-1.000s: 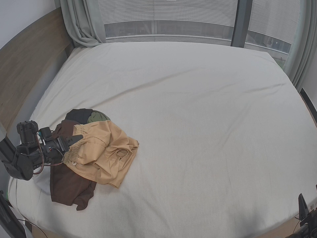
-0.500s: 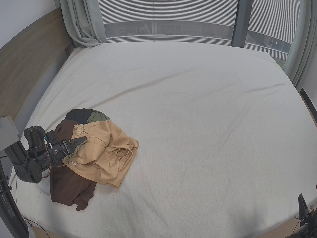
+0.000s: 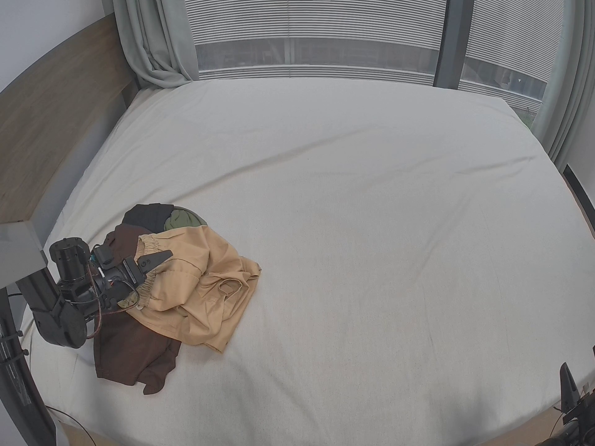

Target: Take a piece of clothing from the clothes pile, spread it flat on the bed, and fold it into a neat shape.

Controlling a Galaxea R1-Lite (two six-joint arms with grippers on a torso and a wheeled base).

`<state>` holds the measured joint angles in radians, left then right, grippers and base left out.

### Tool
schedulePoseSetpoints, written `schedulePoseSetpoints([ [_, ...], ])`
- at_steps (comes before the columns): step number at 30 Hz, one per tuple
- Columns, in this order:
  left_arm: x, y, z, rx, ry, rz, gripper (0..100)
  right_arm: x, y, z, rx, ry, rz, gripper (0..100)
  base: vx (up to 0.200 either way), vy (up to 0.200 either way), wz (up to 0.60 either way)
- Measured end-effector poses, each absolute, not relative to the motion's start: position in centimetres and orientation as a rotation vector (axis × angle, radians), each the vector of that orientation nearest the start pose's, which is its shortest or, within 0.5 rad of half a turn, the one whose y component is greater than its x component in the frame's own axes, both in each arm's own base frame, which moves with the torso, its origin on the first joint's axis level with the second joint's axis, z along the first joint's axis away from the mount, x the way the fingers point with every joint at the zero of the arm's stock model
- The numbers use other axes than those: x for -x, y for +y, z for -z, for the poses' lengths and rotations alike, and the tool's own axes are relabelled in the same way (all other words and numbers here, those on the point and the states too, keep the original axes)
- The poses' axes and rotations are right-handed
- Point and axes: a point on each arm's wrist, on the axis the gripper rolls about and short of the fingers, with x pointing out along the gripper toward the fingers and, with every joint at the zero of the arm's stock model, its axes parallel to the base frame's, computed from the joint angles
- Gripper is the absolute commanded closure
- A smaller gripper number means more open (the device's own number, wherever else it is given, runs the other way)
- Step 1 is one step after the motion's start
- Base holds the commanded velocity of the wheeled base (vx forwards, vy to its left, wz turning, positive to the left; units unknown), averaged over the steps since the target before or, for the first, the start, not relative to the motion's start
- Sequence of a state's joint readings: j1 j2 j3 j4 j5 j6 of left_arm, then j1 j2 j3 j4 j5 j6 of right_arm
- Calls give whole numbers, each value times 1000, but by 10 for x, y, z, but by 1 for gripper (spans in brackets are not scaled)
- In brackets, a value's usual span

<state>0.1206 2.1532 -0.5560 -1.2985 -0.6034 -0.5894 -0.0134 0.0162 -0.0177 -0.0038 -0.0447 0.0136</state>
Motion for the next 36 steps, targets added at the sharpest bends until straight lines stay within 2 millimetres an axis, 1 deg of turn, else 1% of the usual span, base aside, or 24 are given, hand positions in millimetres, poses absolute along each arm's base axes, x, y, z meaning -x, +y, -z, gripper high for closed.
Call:
schedulePoseSetpoints([
  [8,-322,18,-43,671,420,423,0,23,-1,-81,-14,-6,58,0,0,0,0],
  [14,-314,14,-48,642,361,536,0,23,-1,-81,-14,-6,58,0,0,0,0],
  [17,-312,14,-43,621,356,567,0,23,-1,-81,-14,-6,58,0,0,0,0],
  [27,-323,20,-24,547,361,608,0,23,-1,-81,-14,-6,58,0,0,0,0],
  [36,-334,21,-14,528,354,614,0,23,-1,-81,-14,-6,59,0,0,0,0],
])
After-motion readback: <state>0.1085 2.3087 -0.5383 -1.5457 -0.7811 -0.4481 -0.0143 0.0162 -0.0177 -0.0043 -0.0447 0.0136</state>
